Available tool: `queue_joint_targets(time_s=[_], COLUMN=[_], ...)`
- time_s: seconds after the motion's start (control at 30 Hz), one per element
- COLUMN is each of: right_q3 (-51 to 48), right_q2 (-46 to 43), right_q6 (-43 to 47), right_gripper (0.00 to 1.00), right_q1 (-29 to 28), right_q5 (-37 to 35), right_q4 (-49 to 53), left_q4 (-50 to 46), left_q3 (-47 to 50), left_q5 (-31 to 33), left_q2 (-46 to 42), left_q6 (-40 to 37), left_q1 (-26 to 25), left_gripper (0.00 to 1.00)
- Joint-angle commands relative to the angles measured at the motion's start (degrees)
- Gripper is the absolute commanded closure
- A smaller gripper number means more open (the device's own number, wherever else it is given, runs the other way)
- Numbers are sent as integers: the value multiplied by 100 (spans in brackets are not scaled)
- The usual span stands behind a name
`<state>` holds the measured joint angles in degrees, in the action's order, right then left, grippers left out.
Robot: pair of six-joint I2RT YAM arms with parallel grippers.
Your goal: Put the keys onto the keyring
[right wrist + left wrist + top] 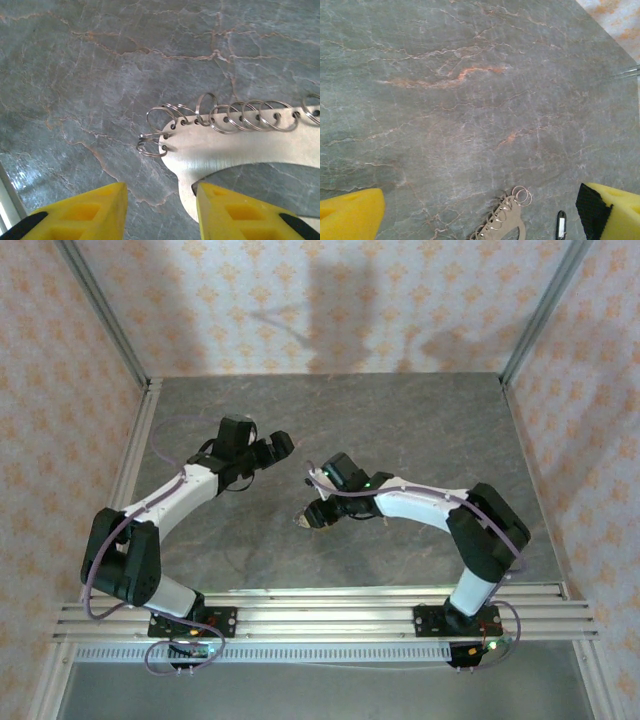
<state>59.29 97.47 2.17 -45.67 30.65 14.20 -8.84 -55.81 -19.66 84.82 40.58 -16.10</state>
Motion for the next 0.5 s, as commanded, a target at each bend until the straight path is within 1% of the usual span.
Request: queue_joint_targets(time_s=[0.0,0.1,0.2,0.27,0.47], right_q3=[227,293,342,386,548], right_q2=[203,352,462,554,813], right_q6=[513,673,791,844,960], right_gripper=[59,58,52,50,51], right_q1=[-119,-169,-233,-295,-411], right_q5=[-149,-394,-562,-646,-864], right_q4=[359,416,409,404,380], left_q4=[-157,-164,-162,-162,-145], left_q3=[-196,-229,-247,-255,-255], left_q5=[-172,-208,-250,-275,-318], left_q2=[61,70,83,96,131], left_q6=[-107,-129,-129,-125,-129], left_q1=[74,117,150,166,181], left_gripper=[0,0,0,0,0])
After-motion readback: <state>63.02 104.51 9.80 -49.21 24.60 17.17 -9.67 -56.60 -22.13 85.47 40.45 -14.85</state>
